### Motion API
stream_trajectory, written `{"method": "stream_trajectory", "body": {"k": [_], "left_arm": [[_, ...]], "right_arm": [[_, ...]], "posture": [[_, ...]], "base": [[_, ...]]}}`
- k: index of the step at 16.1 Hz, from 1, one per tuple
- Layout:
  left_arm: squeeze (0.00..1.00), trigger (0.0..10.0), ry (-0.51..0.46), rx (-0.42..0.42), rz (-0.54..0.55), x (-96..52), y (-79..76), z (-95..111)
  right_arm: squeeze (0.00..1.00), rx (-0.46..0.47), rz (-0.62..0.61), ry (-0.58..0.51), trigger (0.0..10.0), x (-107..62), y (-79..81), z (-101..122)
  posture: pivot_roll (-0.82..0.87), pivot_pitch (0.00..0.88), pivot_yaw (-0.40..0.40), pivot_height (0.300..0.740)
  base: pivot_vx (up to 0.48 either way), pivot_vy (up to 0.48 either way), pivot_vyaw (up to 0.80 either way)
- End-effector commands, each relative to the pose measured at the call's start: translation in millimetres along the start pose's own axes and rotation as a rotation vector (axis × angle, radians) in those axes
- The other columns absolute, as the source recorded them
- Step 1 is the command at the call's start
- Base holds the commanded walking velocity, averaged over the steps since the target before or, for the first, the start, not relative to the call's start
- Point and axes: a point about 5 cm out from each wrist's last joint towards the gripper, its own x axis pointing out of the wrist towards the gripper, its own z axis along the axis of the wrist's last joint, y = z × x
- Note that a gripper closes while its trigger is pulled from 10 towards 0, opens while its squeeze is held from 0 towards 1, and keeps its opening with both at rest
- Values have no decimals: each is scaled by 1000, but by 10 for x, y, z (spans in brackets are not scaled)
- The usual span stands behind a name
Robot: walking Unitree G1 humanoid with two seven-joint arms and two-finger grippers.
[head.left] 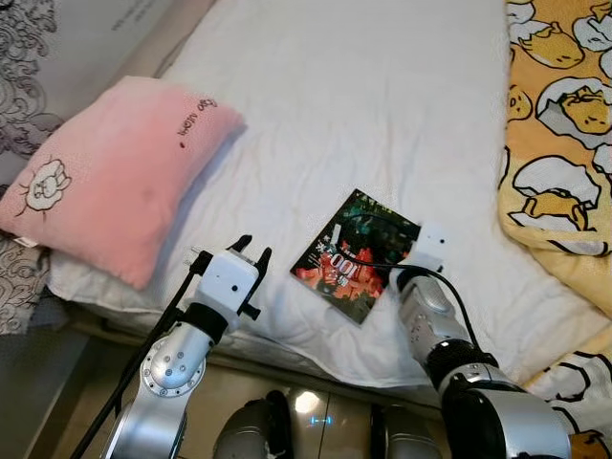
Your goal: Clean up the room
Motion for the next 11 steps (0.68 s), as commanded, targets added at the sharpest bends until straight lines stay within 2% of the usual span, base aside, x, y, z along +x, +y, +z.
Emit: {"method": "stream_trajectory", "body": {"k": [1,4,5,11], "left_arm": [[0,10000,5,21,2,-23,17,9],[0,10000,9,23,7,-8,30,3],[0,10000,11,21,10,-6,25,1],[0,10000,11,19,8,28,9,-5]], "right_arm": [[0,25,36,65,10000,-25,94,-140],[0,47,60,106,10000,-28,118,-187],[0,58,72,123,0,-25,121,-196],[0,118,70,169,0,-10,121,-205]], "posture": [[56,274,77,740],[53,277,76,740],[52,276,74,740],[50,265,73,740]], "base": [[0,0,0],[0,0,0],[0,0,0],[0,0,0]]}}
